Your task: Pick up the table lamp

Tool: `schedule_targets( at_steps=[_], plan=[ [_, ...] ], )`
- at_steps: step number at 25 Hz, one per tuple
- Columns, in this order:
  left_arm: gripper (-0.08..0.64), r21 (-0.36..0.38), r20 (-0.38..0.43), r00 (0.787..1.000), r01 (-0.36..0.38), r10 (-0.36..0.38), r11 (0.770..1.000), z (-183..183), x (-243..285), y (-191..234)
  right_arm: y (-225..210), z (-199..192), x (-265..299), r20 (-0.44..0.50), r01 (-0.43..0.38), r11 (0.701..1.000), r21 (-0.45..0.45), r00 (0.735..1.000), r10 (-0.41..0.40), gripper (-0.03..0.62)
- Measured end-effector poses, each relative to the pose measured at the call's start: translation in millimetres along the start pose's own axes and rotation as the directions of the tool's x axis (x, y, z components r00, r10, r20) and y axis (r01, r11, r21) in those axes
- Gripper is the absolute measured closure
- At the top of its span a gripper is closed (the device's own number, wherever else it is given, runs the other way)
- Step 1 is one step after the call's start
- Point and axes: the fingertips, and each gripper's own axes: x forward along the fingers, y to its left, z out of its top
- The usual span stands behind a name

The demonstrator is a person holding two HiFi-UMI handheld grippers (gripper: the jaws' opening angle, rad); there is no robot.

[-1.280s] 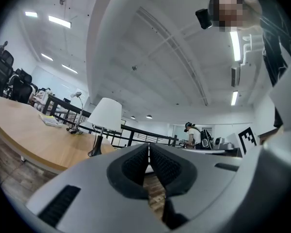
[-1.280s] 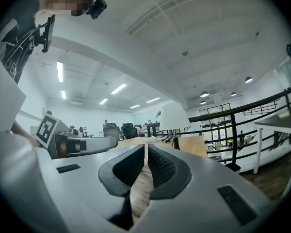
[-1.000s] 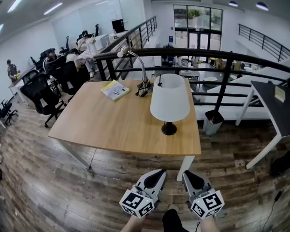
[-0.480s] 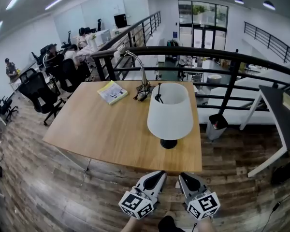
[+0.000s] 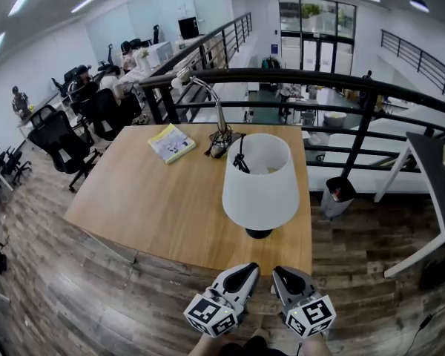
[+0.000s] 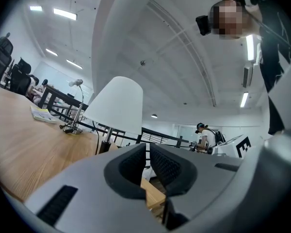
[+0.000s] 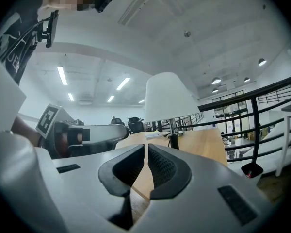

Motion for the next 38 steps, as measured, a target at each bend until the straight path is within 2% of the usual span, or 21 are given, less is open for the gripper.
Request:
schedule_targets(
  at_steps=[10, 13, 18, 23, 27, 31, 35, 38],
  plan=[
    [0.540, -0.052, -0.001, 1.000, -0.003, 0.003, 0.999, -5, 16, 12, -8, -10, 16, -0.014, -0.027, 0.999, 0.020, 1.000, 0.027, 0.554],
    [0.478, -0.096, 0.015, 1.000, 0.018, -0.016, 0.995, -7, 25, 20, -17, -15, 23, -0.020, -0.014, 1.000, 0.024, 1.000, 0.015, 0.554],
    [0.439, -0.184, 0.048, 0.998, 0.059, -0.051, 0.981, -2, 38, 36, -32, -22, 39, -0.028, 0.022, 0.999, 0.034, 0.999, -0.021, 0.554],
    [0.387, -0.313, 0.107, 0.992, 0.102, -0.072, 0.944, 4, 53, 61, -41, -31, 62, -0.057, 0.021, 1.000, 0.021, 0.998, -0.020, 0.553],
    [0.348, -0.363, 0.124, 0.985, 0.156, -0.118, 0.919, 6, 65, 72, -50, -36, 80, -0.070, 0.031, 0.999, 0.017, 0.997, -0.030, 0.552],
    [0.342, -0.397, 0.161, 0.976, 0.203, -0.149, 0.895, 9, 72, 78, -58, -40, 90, -0.075, 0.043, 0.999, 0.019, 0.996, -0.041, 0.552],
    [0.344, -0.429, 0.223, 0.954, 0.282, -0.202, 0.858, 15, 76, 82, -68, -46, 100, -0.080, 0.060, 0.998, 0.024, 0.995, -0.058, 0.552],
    [0.359, -0.448, 0.307, 0.921, 0.362, -0.239, 0.817, 27, 77, 83, -72, -49, 106, -0.091, 0.076, 0.997, 0.029, 0.993, -0.073, 0.552]
  ],
)
